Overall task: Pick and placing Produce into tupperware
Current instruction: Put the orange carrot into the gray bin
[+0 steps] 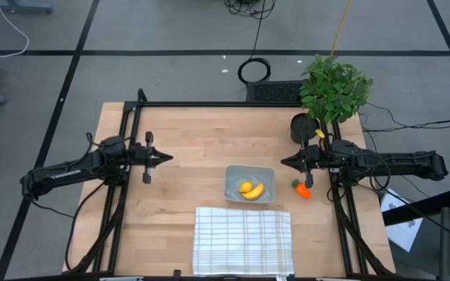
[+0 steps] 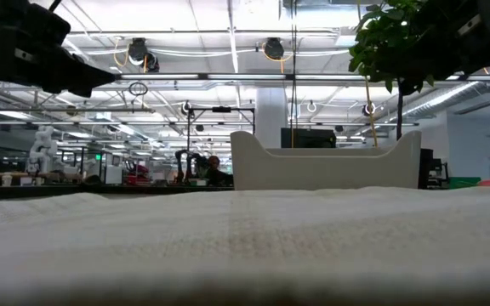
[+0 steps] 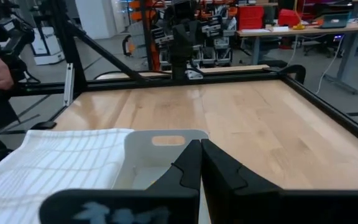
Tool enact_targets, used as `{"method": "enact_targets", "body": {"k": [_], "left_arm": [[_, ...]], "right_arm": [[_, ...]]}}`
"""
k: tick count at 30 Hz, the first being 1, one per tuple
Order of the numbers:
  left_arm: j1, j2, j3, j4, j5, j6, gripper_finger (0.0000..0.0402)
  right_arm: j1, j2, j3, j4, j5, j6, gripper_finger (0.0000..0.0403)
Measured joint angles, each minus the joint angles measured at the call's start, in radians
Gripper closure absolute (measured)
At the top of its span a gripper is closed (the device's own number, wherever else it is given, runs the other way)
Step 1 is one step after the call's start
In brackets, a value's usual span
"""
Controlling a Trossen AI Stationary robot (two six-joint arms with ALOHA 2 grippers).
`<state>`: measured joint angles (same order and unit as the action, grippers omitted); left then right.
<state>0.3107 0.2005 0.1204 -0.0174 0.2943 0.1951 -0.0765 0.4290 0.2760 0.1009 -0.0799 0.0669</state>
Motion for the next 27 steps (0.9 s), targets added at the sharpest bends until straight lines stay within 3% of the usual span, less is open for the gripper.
{"method": "enact_targets", "body": {"k": [9, 15, 19, 27], "left_arm": [[0.0, 0.0, 0.0, 0.011, -0.006, 0.002, 0.0395], [0.0, 0.0, 0.0, 0.014, -0.007, 0.0, 0.0377], [0.0, 0.0, 0.0, 0.014, -0.007, -0.003, 0.0376], [0.0, 0.002, 0.0, 0.021, -0.008, 0.001, 0.0376]], "right_arm": [[0.001, 0.001, 0.025, -0.041, -0.014, 0.053, 0.0403], [0.05, 0.066, 0.233, -0.378, -0.021, 0.084, 0.0403], [0.089, 0.147, 0.368, -0.612, 0.028, 0.112, 0.0403], [0.124, 0.228, 0.459, -0.79, 0.026, 0.205, 0.0403]]}}
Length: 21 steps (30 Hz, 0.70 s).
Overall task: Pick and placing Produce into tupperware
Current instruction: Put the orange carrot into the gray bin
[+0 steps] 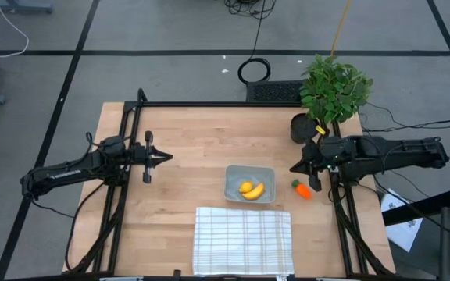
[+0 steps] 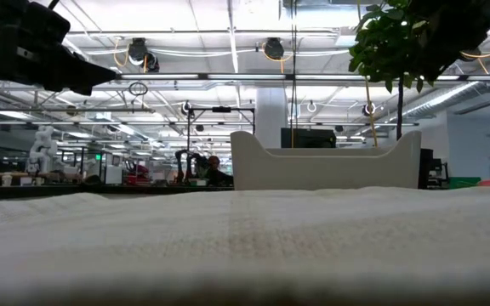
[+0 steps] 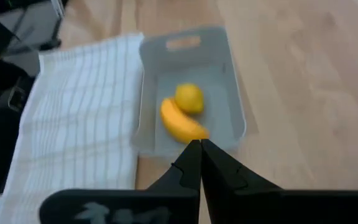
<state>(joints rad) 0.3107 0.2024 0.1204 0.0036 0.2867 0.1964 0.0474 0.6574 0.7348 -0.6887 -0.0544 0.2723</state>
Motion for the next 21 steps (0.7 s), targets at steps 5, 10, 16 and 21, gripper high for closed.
{"method": "enact_targets", "body": {"k": [5, 10, 16, 21], "left_arm": [[0.0, 0.0, 0.0, 0.0, 0.0, 0.0, 0.0376], [0.0, 0.0, 0.0, 0.0, 0.0, 0.0, 0.0376], [0.0, 0.0, 0.0, 0.0, 0.0, 0.001, 0.0376], [0.0, 0.0, 0.0, 0.0, 0.0, 0.001, 0.0376]], "right_arm": [[0.014, 0.002, 0.068, -0.115, 0.001, 0.051, 0.0403], [0.014, 0.02, 0.156, -0.268, 0.0, 0.12, 0.0403], [0.014, 0.098, 0.253, -0.464, -0.029, 0.202, 0.0403], [0.013, 0.2, 0.33, -0.549, -0.053, 0.244, 0.0403]]}}
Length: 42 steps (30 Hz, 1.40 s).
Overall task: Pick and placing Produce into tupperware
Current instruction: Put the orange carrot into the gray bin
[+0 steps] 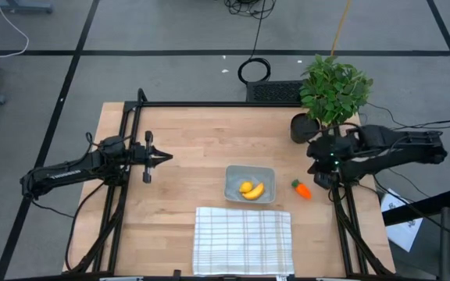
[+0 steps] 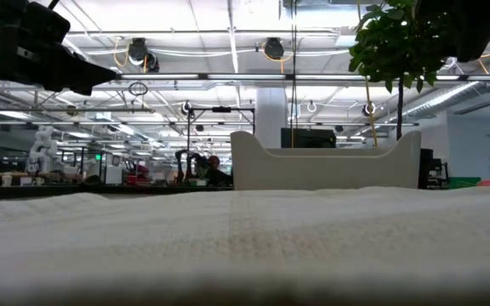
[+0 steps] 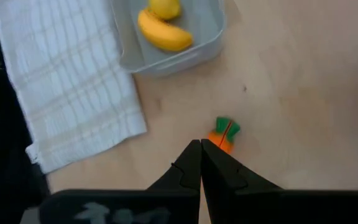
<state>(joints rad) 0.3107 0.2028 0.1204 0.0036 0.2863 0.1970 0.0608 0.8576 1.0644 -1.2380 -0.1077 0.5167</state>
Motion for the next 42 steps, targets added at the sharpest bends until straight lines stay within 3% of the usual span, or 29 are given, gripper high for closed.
{"method": "enact_targets", "body": {"k": [11, 30, 42], "left_arm": [[0.0, 0.0, 0.0, 0.0, 0.0, -0.026, 0.0376], [0.0, 0.0, 0.0, -0.003, 0.0, -0.045, 0.0376], [0.0, 0.0, 0.0, -0.003, 0.0, -0.041, 0.0376]], "right_arm": [[-0.001, 0.159, 0.054, -0.107, -0.054, 0.158, 0.0403], [-0.001, 0.165, 0.053, -0.197, -0.048, 0.307, 0.0403], [-0.005, 0.224, 0.053, -0.196, -0.048, 0.275, 0.0403]]}}
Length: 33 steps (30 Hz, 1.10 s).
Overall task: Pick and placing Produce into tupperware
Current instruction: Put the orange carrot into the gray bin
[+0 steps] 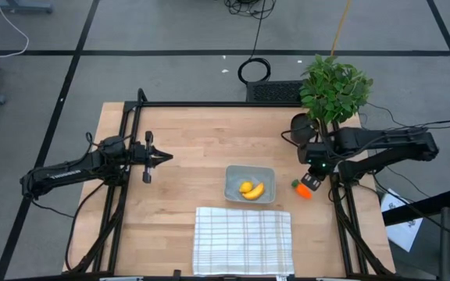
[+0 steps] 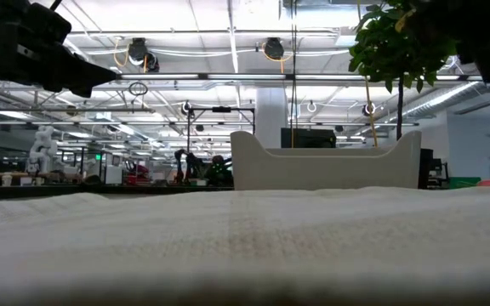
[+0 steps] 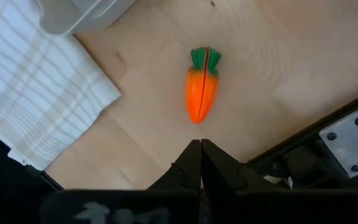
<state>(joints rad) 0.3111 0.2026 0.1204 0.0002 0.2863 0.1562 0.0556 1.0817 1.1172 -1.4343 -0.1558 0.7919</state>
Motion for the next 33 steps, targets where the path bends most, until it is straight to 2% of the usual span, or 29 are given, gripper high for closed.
{"method": "enact_targets", "body": {"k": [13, 33], "left_arm": [[0.0, 0.0, 0.0, -0.001, 0.0, 0.0, 0.0376], [0.0, 0.0, 0.0, -0.005, 0.0, 0.0, 0.0376]], "right_arm": [[-0.037, 0.03, 0.0, -0.052, 0.002, -0.026, 0.0403], [-0.037, 0.03, 0.0, -0.014, 0.002, -0.117, 0.0387]]}}
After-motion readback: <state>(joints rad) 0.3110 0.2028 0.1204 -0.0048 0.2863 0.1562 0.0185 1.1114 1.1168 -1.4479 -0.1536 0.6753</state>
